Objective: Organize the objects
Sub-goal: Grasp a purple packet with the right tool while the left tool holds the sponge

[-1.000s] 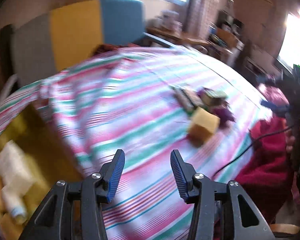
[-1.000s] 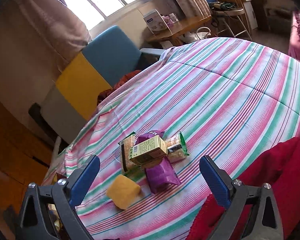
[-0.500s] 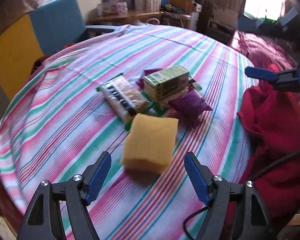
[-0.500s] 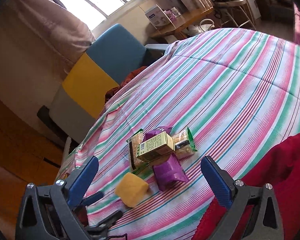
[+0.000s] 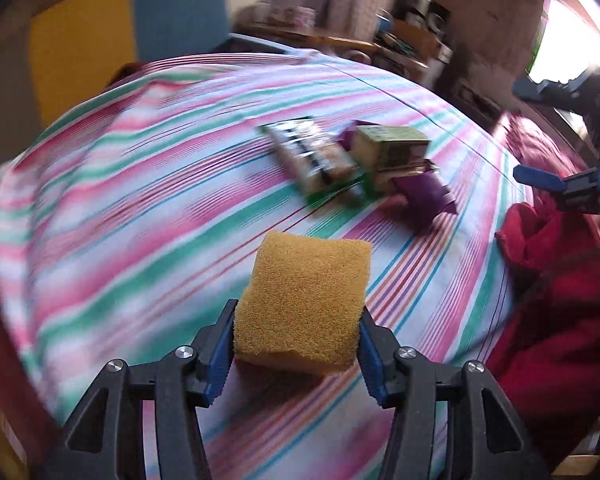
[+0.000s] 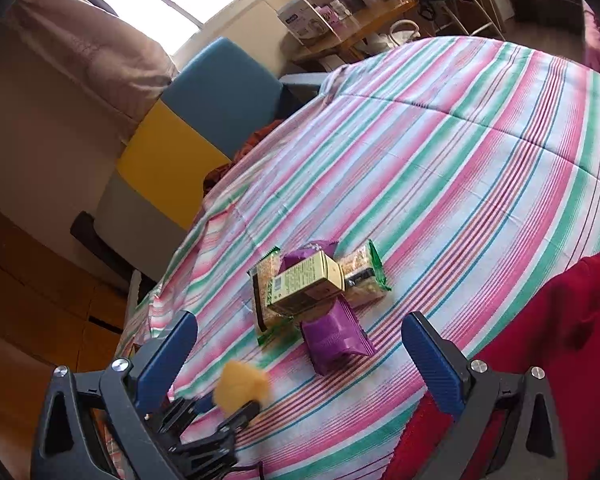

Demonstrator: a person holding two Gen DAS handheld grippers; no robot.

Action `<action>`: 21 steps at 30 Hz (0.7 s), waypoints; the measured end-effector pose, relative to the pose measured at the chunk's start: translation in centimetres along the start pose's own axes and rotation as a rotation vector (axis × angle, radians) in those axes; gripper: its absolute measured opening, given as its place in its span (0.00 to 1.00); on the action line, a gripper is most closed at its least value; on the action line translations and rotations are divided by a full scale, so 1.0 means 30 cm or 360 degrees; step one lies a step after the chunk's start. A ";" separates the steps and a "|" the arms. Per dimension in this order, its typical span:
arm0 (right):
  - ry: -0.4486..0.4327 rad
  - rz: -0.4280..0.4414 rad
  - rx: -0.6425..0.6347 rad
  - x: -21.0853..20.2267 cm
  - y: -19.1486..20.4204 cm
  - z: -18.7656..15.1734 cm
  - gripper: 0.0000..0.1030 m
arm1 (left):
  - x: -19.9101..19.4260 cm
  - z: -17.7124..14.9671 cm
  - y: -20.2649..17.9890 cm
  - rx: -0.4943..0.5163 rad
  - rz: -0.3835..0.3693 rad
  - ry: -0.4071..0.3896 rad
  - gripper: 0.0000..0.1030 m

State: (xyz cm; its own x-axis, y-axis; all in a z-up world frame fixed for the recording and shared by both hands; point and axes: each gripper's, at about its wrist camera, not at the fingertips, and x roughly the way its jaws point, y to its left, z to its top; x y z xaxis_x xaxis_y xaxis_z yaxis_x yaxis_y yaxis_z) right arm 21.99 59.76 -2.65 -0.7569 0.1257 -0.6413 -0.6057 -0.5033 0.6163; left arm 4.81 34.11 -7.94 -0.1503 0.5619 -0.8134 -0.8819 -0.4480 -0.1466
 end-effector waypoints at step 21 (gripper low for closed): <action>0.0199 -0.0608 -0.0688 0.343 0.219 0.011 1.00 | -0.034 -0.123 0.083 -0.0115 -0.0076 -0.0216 0.54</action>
State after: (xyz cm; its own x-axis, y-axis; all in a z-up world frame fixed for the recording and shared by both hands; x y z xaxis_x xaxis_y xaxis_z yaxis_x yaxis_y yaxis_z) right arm 10.14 58.02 -5.07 -0.4544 0.2780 -0.8463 -0.6548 -0.7484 0.1058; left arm 4.40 29.85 -9.54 -0.1726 0.6704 -0.7217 -0.8557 -0.4649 -0.2272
